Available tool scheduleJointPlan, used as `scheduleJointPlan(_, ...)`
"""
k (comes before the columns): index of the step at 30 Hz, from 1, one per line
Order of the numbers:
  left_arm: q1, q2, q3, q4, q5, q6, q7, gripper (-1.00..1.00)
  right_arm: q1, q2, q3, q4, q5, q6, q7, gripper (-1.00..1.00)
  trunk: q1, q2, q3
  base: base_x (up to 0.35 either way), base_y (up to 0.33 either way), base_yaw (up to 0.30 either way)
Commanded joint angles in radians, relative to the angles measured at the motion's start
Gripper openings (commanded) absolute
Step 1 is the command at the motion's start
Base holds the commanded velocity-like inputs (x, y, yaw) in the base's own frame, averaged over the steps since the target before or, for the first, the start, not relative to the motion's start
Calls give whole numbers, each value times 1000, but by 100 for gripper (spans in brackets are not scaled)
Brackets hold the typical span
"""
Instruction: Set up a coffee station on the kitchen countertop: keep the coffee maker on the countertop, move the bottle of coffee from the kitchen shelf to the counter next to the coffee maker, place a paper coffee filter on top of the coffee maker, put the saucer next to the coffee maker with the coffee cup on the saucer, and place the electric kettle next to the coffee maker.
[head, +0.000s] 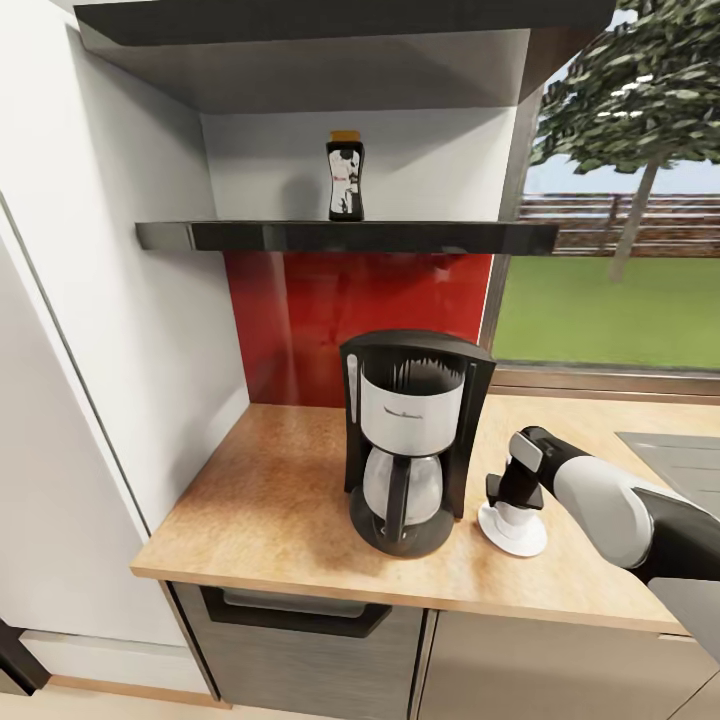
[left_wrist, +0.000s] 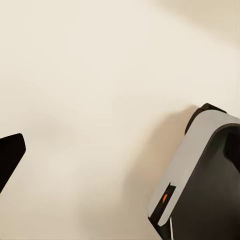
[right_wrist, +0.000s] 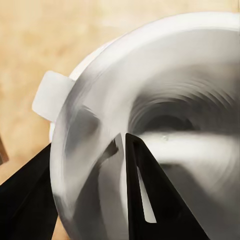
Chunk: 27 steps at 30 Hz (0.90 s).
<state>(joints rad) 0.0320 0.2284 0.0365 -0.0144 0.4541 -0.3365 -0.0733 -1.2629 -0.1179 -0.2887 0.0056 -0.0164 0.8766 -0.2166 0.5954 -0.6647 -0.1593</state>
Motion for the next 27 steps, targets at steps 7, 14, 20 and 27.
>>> scheduleJointPlan(7, 0, 0, 3, -1, 8, -1, -8, 100, -1, 0, -9, 1, -4, 2, -7, -100, 0, -1, -1, 0, 0, 0)
scheduleJointPlan(14, 0, 0, 3, -1, 8, -1, -7, 100, -1, 0, -10, 1, -6, 4, -6, -100, 8, -15, -8, 0, 0, 0)
scheduleJointPlan(20, 0, 0, 3, -1, 8, -1, -7, 100, -1, -2, -10, 1, -7, 4, -6, -100, 31, -57, -26, 0, 0, 0)
scheduleJointPlan(27, 0, 0, 3, -1, 8, -1, -7, 100, -1, -3, -10, 1, -6, 4, -6, -100, 58, -106, -48, 0, 0, 0)
